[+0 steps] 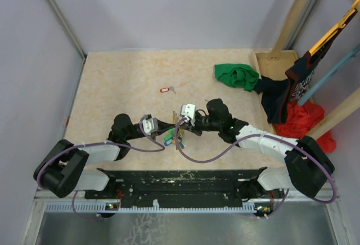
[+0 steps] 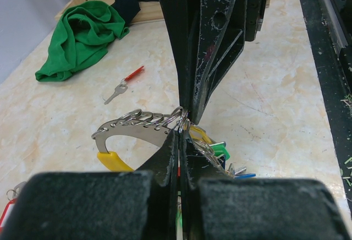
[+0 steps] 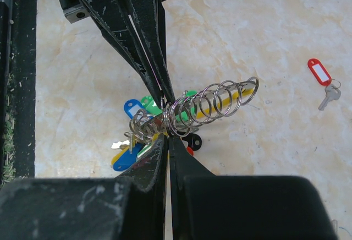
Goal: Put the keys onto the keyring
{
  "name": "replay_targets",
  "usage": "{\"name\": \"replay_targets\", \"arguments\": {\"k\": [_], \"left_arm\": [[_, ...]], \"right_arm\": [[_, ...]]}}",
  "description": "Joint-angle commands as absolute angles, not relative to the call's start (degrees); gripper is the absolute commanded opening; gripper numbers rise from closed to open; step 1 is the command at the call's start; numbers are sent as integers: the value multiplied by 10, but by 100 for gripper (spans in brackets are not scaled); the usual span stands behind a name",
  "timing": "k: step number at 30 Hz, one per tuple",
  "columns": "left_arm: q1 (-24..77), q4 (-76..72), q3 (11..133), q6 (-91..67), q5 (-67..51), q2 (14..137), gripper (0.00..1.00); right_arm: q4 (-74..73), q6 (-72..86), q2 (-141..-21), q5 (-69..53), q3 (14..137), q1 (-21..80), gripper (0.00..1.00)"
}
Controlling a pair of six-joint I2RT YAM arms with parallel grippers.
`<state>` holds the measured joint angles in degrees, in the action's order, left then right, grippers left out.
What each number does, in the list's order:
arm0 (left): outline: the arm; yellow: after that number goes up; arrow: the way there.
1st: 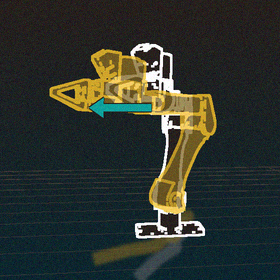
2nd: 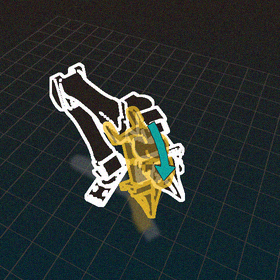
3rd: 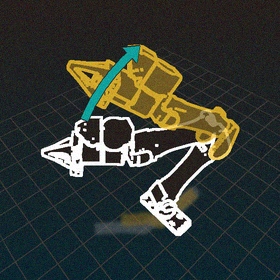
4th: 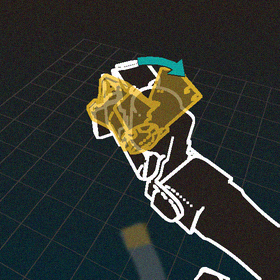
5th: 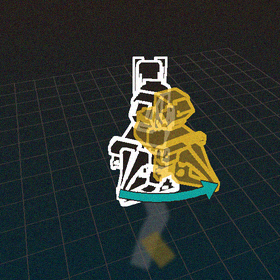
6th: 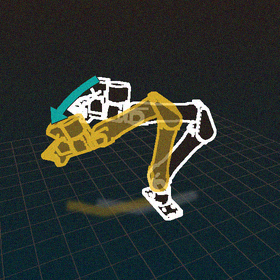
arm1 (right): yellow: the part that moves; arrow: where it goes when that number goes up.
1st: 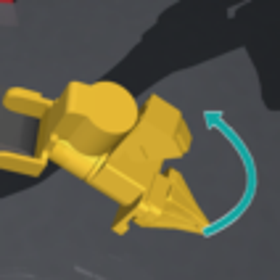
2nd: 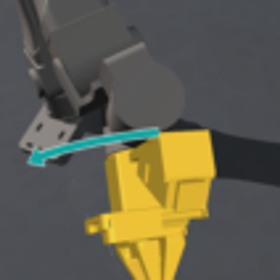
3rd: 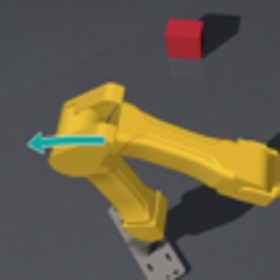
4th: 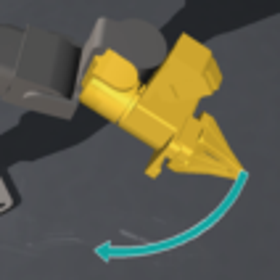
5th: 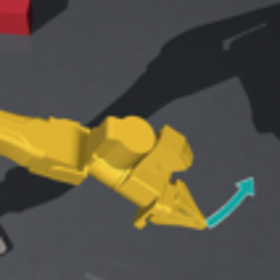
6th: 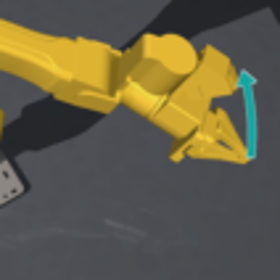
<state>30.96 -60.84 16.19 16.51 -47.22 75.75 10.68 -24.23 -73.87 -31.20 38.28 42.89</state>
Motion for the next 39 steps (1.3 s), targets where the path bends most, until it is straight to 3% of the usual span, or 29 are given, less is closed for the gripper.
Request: {"name": "replay_targets", "arguments": {"k": [1,39], "left_arm": [[308,-627,174,161,-496,760,0],[310,-632,173,162,-484,755,0]], "right_arm": [[145,-238,-729,-336,402,432,0],[164,-186,-743,-328,428,448,0]]}}
